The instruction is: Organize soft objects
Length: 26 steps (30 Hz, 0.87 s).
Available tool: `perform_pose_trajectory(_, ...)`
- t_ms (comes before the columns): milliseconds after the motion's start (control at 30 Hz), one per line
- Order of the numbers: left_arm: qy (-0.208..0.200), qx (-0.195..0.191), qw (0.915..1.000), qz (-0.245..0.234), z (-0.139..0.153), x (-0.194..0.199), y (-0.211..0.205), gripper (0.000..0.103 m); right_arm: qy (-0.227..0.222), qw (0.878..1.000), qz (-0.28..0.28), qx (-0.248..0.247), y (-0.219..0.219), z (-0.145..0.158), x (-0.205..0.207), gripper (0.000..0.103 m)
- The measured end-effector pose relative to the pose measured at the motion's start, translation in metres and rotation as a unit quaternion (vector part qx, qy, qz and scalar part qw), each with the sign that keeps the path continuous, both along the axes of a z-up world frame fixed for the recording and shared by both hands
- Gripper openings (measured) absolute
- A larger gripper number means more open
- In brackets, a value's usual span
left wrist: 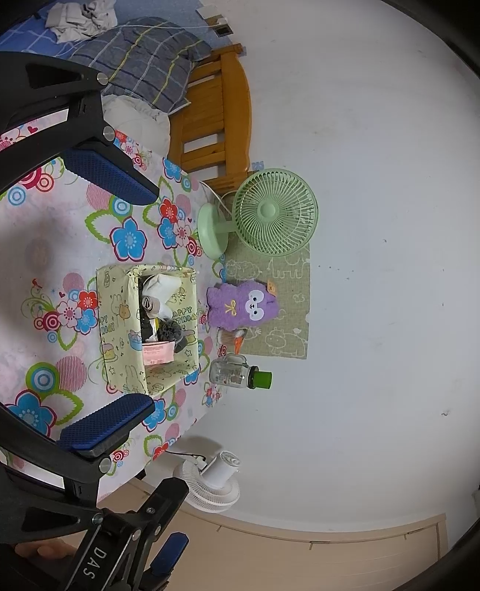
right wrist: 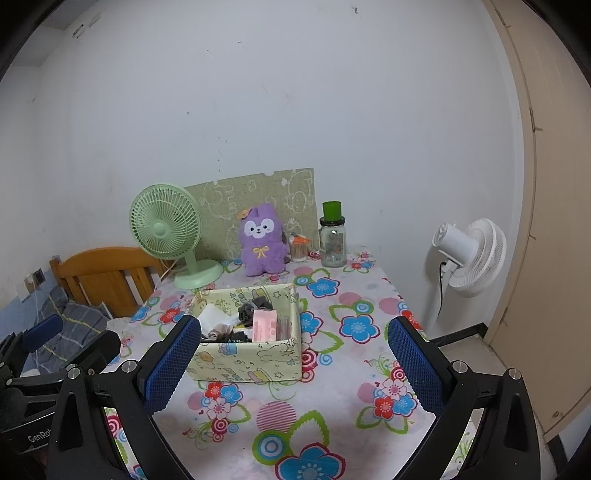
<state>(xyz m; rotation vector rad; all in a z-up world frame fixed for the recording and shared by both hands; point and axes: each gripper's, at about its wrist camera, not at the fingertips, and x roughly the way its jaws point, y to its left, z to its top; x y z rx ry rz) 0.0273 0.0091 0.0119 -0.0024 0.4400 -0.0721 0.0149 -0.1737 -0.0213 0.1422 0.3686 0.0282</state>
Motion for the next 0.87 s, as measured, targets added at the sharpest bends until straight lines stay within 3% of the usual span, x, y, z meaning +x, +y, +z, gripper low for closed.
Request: perform_pose_trajectory(867, 0.003, 0.0, 1.0, -0.004, -0.0086, 0.0084, -0.001, 0.103, 0.01, 1.0, -0.005, -0.009, 0.0022, -0.0028, 0.0097, 0.102)
